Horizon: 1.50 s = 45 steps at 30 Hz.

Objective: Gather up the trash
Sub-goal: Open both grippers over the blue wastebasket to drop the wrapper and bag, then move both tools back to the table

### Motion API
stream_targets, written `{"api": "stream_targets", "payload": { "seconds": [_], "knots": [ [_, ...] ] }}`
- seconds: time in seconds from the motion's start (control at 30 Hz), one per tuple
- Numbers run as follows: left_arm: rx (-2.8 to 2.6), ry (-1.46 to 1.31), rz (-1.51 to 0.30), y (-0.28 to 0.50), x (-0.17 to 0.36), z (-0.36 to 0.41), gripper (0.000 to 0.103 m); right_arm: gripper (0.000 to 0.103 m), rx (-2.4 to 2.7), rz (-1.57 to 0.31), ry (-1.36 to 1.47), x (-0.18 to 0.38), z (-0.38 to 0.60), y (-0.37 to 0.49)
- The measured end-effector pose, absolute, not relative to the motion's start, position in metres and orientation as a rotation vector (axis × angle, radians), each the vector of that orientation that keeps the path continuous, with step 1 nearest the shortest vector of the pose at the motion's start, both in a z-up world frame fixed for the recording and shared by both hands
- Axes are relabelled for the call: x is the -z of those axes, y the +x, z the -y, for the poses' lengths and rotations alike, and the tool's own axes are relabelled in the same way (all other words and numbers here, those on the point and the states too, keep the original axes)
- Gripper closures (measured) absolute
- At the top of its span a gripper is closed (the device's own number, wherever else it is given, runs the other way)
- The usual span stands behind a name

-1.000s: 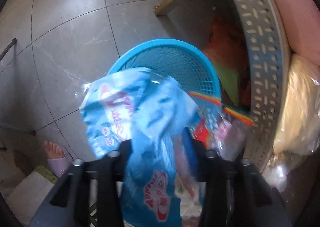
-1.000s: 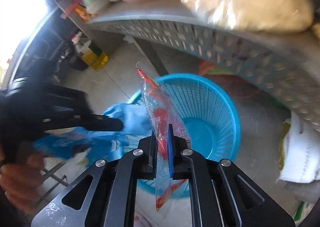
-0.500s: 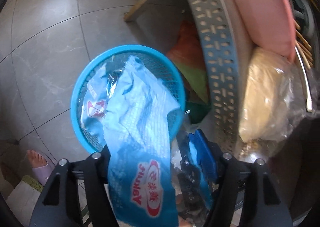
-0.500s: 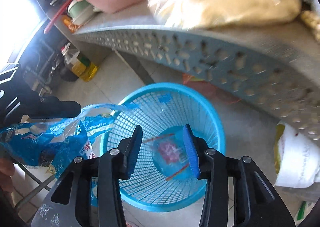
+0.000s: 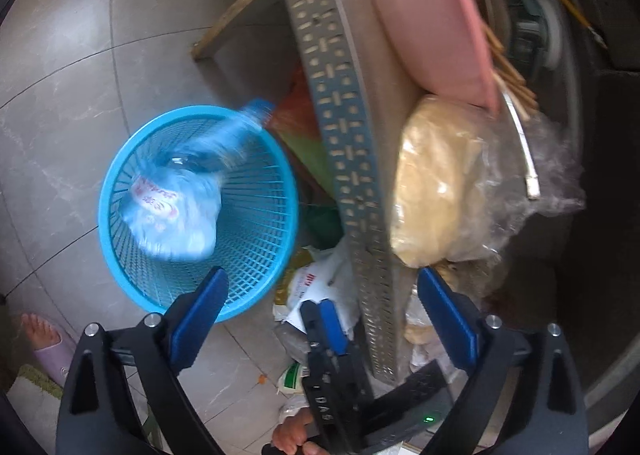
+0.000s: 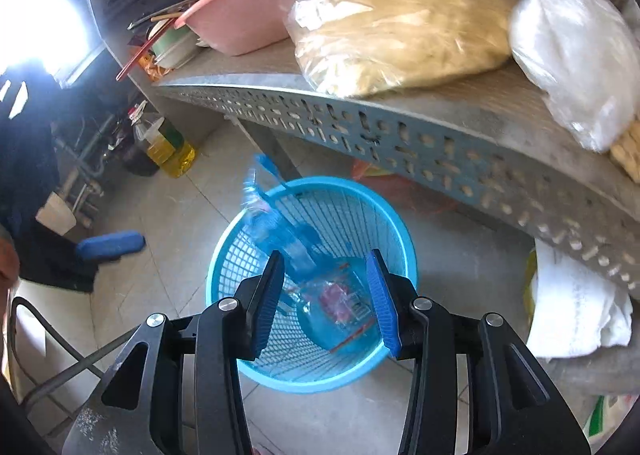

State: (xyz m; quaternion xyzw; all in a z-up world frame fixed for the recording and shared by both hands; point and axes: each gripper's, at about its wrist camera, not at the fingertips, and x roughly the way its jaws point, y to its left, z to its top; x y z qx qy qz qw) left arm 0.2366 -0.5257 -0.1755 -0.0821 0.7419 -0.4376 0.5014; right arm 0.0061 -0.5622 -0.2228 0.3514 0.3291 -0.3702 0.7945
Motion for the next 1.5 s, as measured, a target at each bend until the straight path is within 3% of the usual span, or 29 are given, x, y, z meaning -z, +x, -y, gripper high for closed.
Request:
{"api": "stream_targets", "payload": {
  "seconds": [0.3,0.6,0.8,1.07,1.5],
  "knots": [
    [1.127,-0.234,-1.738,0.238,0.121,0.503,0.010,0.061,0.799,-0.704,0.754,0.216,0.541,-0.007],
    [1.344,-0.216,-1.530,0.211,0.010,0.433,0.010,0.060,0.751,-0.679,0.711,0.185,0.511,-0.018],
    [1.410,-0.185,-1.350,0.173,-0.047,0.339,0.010,0.044,0.669,-0.695,0.632,0.152,0.477,-0.022],
    [1.218,-0.056,-1.189,0.137,-0.059,0.215,0.006,0.008,0.580,-0.676,0.358,0.072,0.420,-0.004],
    [0.807,-0.026,-0.974,0.134,-0.067,0.069,0.006,0.008,0.476,-0.690,0.106,-0.010,0.324,0.050]
  ]
}}
